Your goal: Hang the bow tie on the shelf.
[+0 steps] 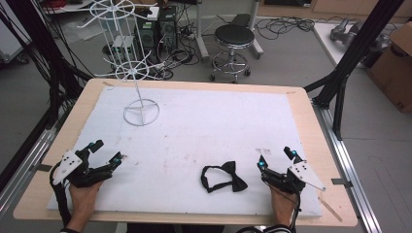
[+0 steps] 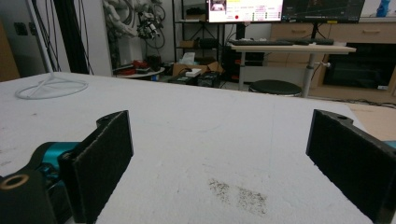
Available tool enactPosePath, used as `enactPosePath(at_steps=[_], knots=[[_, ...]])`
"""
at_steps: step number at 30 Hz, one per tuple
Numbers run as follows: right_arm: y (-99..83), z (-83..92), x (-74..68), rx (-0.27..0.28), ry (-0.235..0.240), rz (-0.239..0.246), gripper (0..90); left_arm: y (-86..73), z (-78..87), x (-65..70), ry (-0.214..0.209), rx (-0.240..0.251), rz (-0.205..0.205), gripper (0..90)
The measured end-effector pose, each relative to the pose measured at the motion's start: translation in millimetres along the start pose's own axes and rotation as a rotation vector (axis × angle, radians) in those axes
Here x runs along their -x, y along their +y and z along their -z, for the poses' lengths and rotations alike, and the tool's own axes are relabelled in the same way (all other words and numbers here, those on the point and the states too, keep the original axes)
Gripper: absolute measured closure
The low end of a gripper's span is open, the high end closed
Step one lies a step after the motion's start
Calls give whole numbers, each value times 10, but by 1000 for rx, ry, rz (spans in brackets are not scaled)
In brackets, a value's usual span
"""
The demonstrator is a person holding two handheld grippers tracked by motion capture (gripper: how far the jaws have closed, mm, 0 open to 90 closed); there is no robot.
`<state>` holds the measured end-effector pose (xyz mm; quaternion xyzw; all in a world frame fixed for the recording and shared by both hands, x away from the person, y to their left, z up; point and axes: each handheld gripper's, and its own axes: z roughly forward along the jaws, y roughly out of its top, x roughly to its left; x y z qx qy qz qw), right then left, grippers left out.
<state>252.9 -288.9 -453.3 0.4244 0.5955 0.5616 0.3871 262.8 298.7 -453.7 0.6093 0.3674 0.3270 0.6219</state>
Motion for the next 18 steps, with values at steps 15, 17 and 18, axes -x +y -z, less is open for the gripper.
enactPosePath(at_steps=[15, 17, 18], knots=[[-5, 14, 8, 17, 3, -12, 62, 1, 0, 6, -3, -2, -11, 151], [-3, 14, 11, 11, 6, -16, 62, 1, 0, 3, -2, -4, -8, 151], [-4, 13, 10, 12, 7, -14, 62, 0, 1, 3, -3, -2, -7, 151]])
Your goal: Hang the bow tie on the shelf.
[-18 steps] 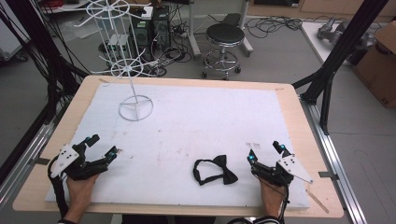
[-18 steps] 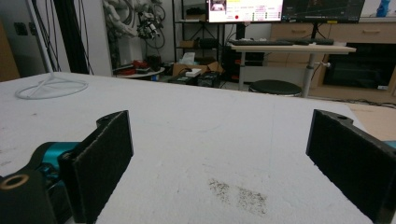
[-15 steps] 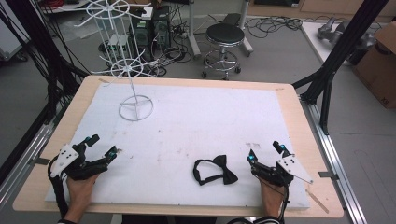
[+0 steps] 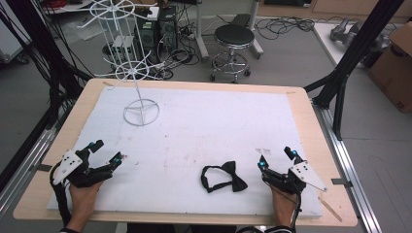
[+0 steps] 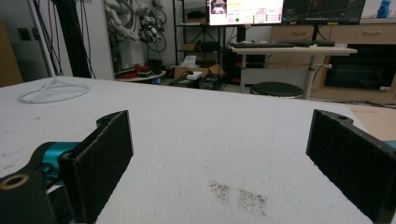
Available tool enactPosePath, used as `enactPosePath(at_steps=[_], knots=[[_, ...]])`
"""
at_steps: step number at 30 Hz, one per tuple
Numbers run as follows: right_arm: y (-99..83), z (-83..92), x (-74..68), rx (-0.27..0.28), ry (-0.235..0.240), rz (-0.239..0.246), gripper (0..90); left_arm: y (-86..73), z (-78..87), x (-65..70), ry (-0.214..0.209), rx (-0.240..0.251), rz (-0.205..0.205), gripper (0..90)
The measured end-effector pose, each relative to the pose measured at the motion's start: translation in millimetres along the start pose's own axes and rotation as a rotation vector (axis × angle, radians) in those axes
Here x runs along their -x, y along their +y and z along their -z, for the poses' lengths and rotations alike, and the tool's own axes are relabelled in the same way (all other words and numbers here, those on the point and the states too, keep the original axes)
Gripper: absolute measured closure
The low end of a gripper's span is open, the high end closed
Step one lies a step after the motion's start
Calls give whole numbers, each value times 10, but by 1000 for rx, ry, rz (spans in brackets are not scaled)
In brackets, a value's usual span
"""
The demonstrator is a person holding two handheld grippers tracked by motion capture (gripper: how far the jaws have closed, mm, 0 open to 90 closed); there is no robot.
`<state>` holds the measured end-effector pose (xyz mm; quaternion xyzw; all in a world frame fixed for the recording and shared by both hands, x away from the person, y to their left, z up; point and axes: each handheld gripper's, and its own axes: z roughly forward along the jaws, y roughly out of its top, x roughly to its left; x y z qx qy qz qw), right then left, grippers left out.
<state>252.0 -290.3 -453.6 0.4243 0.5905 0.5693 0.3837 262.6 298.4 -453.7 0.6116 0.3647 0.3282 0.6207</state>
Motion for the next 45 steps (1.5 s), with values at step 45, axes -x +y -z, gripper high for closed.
enactPosePath(at_steps=[45], knots=[[474, -227, -318, -374, 319, 139, 63, 0, 1, -6, -3, 3, 8, 153]])
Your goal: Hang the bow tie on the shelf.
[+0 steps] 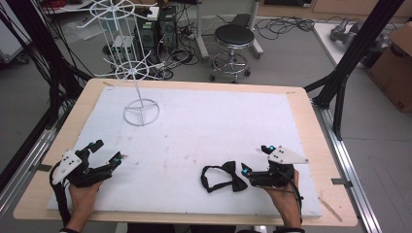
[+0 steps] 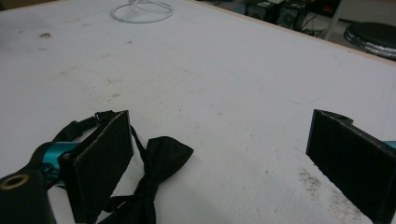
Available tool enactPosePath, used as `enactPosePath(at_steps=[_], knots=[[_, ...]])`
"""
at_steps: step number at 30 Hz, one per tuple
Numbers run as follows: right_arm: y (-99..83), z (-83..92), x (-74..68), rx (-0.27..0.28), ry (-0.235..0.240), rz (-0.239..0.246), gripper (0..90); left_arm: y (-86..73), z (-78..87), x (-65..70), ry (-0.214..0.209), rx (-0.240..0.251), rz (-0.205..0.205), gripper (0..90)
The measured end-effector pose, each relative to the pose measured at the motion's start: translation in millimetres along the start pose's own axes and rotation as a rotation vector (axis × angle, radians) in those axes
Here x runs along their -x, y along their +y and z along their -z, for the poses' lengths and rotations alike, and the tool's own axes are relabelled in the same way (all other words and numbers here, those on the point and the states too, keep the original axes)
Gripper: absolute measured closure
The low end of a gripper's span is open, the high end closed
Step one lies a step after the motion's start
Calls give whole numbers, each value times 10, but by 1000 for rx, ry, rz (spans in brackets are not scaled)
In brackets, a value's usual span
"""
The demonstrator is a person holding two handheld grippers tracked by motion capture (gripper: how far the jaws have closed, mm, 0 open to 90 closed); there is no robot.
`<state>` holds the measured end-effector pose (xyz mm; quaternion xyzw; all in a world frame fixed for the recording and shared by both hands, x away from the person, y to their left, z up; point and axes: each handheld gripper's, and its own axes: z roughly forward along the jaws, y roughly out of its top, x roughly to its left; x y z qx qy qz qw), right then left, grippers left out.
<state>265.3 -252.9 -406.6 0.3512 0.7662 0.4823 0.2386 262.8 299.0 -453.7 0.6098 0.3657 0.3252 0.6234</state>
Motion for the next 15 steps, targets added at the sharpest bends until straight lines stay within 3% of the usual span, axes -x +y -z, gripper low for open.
enactPosePath(at_steps=[2, 3, 10, 12, 13, 15], knots=[[25, -20, -17, -22, 14, -14, 63, 0, 0, 1, 1, 0, 0, 153], [53, -46, -45, -63, 25, 1, 63, 0, 1, -1, 1, -1, -1, 153], [111, -129, -164, -156, 56, 21, 64, 0, 0, -2, 0, 0, 0, 153], [123, -157, -185, -184, 59, 22, 94, 0, -1, 0, 0, 0, -1, 153], [134, -166, -196, -219, 88, 13, 208, 0, 0, 0, 0, 0, -2, 153], [143, -188, -211, -239, 102, 9, 207, 0, 0, -1, -1, 0, 0, 153]])
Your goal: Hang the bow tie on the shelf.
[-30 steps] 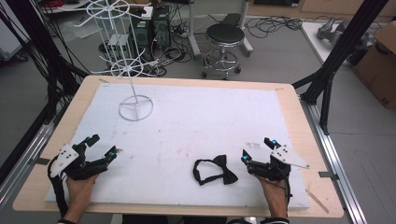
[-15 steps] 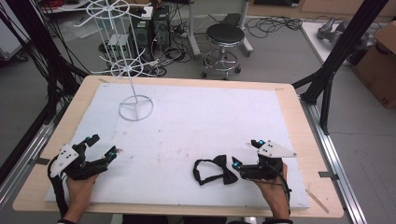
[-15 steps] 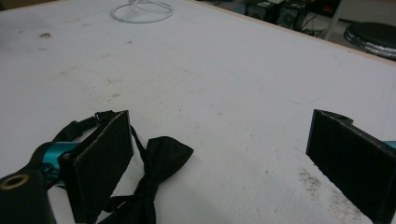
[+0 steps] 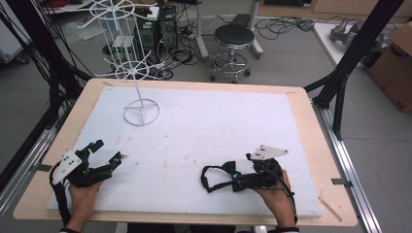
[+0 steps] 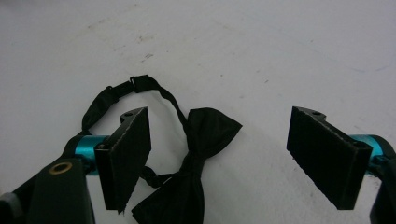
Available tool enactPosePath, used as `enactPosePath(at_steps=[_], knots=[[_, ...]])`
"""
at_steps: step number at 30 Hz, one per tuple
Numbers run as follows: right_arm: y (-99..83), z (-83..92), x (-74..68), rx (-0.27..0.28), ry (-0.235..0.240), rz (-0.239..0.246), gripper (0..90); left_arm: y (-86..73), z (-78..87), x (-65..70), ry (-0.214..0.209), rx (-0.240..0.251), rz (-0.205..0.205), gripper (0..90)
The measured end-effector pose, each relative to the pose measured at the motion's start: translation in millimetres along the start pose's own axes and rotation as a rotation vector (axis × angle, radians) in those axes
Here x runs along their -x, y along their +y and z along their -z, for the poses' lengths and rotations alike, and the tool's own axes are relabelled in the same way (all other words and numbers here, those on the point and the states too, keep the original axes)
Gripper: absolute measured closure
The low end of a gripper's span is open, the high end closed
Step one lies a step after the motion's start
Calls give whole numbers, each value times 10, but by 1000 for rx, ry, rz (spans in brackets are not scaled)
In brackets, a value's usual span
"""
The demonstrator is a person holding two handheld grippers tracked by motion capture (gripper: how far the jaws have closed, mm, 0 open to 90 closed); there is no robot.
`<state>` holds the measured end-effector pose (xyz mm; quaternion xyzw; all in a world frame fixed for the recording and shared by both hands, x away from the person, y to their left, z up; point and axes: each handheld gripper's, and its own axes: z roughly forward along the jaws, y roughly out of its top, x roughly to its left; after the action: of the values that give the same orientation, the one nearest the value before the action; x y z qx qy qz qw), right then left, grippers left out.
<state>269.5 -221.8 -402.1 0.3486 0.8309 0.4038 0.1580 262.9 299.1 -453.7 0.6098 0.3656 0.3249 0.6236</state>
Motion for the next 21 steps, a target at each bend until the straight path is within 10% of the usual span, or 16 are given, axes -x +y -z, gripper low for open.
enactPosePath(at_steps=[21], knots=[[48, -163, -43, -148, 28, -76, 448, 0, 0, 1, -1, -1, -8, 153]])
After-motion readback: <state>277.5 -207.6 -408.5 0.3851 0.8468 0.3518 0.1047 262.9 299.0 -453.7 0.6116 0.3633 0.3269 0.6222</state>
